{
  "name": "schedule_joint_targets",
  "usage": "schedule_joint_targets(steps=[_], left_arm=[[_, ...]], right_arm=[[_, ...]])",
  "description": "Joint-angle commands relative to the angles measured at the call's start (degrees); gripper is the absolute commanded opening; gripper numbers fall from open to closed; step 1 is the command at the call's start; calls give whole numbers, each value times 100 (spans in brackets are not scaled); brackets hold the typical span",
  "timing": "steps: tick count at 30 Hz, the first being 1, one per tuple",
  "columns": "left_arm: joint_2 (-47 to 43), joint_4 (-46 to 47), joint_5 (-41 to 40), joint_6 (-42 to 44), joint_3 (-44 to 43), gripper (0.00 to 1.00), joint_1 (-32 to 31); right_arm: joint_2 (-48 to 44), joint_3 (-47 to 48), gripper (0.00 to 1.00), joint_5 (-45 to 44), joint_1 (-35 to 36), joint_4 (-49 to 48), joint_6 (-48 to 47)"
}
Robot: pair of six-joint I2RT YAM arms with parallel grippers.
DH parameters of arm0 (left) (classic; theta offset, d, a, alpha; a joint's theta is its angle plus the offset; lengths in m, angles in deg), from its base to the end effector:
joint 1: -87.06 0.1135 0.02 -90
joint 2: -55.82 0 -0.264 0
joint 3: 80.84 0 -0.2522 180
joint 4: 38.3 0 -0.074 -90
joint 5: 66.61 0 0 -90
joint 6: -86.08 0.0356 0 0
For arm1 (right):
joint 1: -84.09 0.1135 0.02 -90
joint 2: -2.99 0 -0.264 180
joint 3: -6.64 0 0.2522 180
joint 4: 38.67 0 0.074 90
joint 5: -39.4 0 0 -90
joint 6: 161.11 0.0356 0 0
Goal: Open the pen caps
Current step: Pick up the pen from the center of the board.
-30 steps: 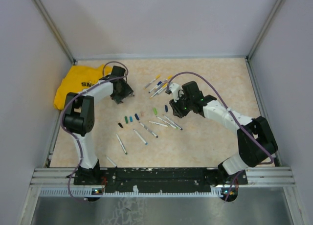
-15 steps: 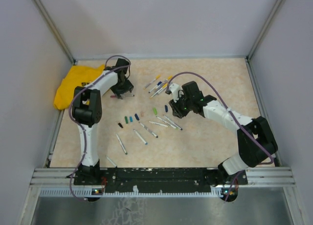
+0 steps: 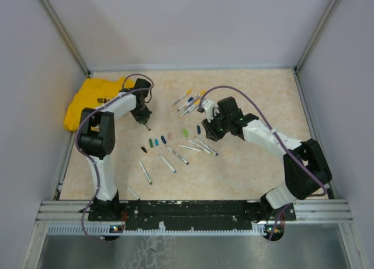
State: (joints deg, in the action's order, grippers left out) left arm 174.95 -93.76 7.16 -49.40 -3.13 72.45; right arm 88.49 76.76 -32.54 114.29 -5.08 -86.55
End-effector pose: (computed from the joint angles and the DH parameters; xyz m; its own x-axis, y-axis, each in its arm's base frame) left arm 0.4116 -0.0970 0.1680 -0.7604 -0.5093 -0.4030 -0.5451 0.8378 -0.0301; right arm 0.2652 0.1671 0.2284 -0.4543 -0.5573 -0.6950 -0.8041 0.5923 0.0507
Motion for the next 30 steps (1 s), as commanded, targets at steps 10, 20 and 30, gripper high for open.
schedule_joint_targets(steps=[10, 20, 30], left_arm=[[-988, 1118, 234, 1043, 2198, 0, -6], [-1065, 1489, 406, 1480, 2593, 0, -108], [-1005, 1576, 440, 2049, 2600, 0, -403]], right_arm=[[-112, 84, 31, 84, 13, -86, -104], [-112, 82, 31, 98, 13, -91, -104], [-129, 91, 31, 101, 13, -79, -113]])
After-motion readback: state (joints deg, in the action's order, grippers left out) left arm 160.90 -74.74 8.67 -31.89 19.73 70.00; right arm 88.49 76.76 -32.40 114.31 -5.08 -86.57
